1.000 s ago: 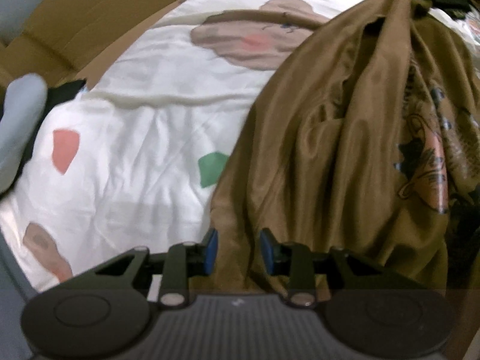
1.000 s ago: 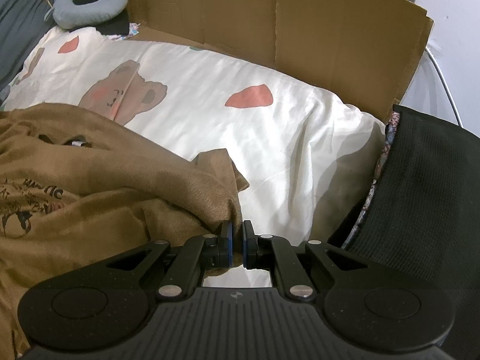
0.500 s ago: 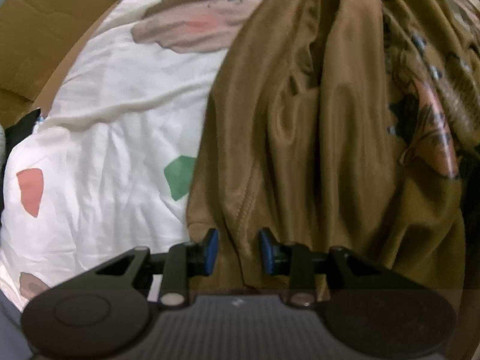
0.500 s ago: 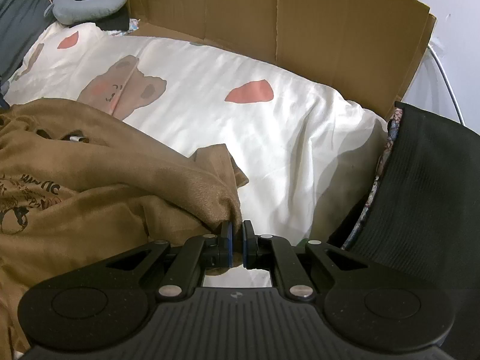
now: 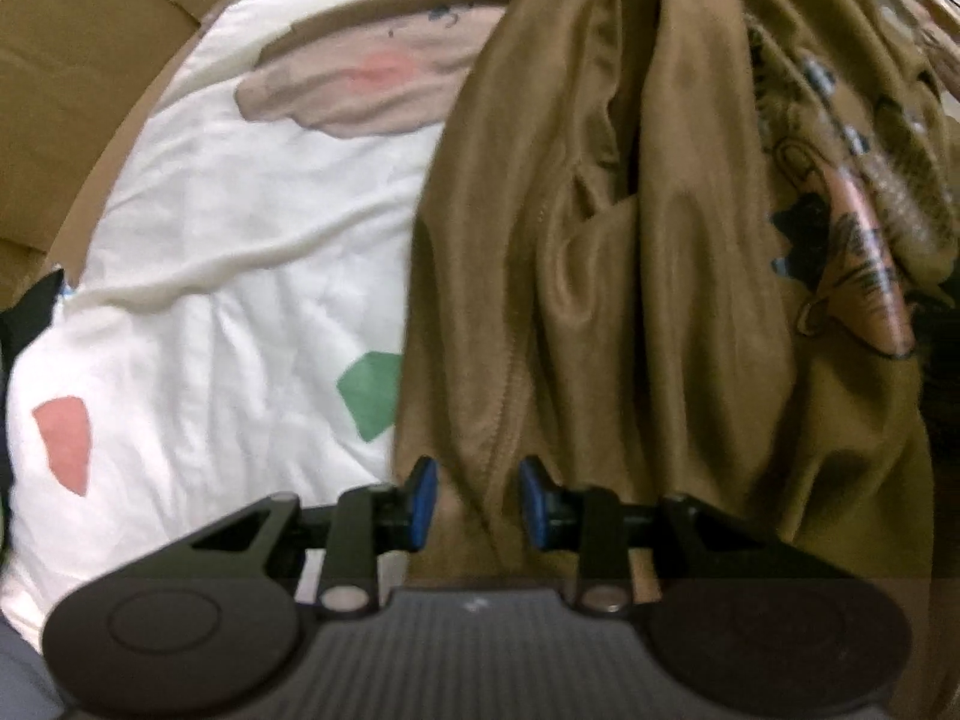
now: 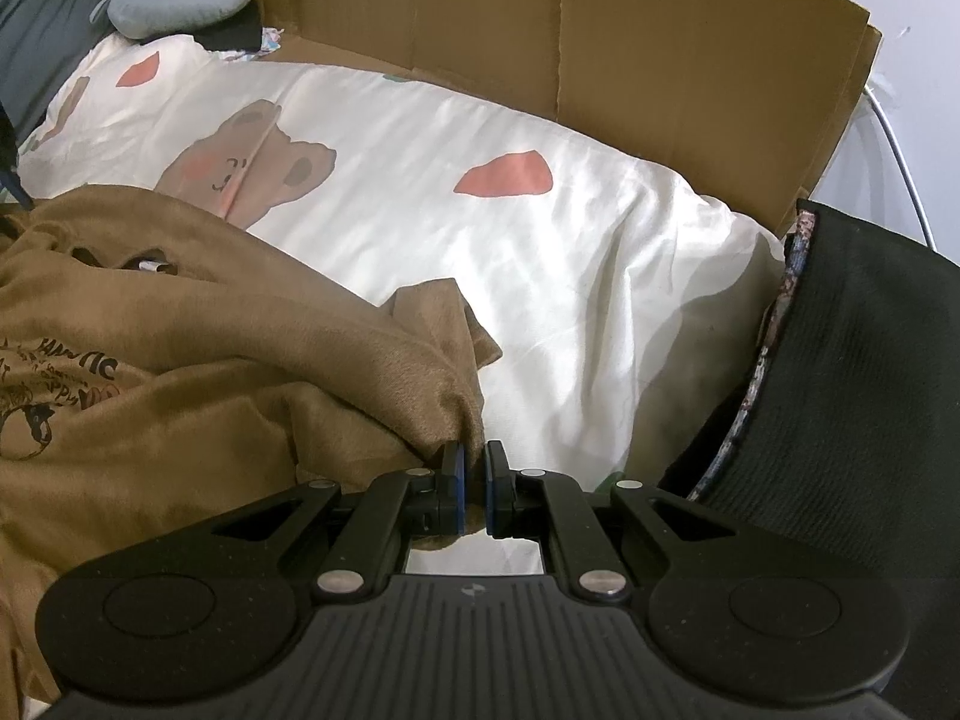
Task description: Fold clothes
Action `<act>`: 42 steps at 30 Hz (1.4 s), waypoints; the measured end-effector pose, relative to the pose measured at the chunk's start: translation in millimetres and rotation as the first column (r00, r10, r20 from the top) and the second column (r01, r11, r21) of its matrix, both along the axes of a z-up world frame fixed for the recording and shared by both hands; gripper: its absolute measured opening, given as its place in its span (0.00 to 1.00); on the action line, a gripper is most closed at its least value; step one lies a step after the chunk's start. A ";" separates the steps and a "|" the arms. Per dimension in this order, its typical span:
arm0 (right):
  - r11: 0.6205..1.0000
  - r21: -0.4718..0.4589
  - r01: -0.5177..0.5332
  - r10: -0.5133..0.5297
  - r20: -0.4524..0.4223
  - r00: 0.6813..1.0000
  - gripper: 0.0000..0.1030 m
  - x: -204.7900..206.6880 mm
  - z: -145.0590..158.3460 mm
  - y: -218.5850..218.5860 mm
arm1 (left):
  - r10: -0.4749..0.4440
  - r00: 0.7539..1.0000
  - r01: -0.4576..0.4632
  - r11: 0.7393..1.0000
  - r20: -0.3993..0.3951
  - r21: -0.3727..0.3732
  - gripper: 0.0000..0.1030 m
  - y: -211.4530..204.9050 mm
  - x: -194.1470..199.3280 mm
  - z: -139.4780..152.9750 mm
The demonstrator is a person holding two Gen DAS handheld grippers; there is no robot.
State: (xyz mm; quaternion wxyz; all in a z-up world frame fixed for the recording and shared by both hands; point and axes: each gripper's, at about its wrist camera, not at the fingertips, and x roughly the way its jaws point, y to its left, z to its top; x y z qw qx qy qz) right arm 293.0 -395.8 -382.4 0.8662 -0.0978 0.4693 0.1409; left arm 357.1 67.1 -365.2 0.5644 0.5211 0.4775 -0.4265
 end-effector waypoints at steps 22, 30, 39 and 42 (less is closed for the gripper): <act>1.000 -0.007 -0.008 0.008 -0.004 1.000 0.04 2.2 -2.1 1.8 | -0.092 0.995 0.094 0.993 -0.033 0.075 0.17 -3.4 4.8 -40.5; 1.000 -0.011 -0.001 0.002 0.024 1.000 0.04 3.7 3.8 0.1 | 0.007 0.999 -0.007 1.000 0.038 -0.020 0.05 15.1 6.6 -12.3; 0.998 -0.050 -0.023 0.027 0.084 0.996 0.04 24.9 20.6 4.7 | 0.180 0.966 -0.149 0.975 0.188 -0.166 0.04 43.8 18.9 37.1; 0.998 -0.064 -0.029 0.035 0.100 0.994 0.04 34.6 24.0 8.9 | 0.204 0.951 -0.162 0.968 0.234 -0.189 0.04 36.1 17.5 43.3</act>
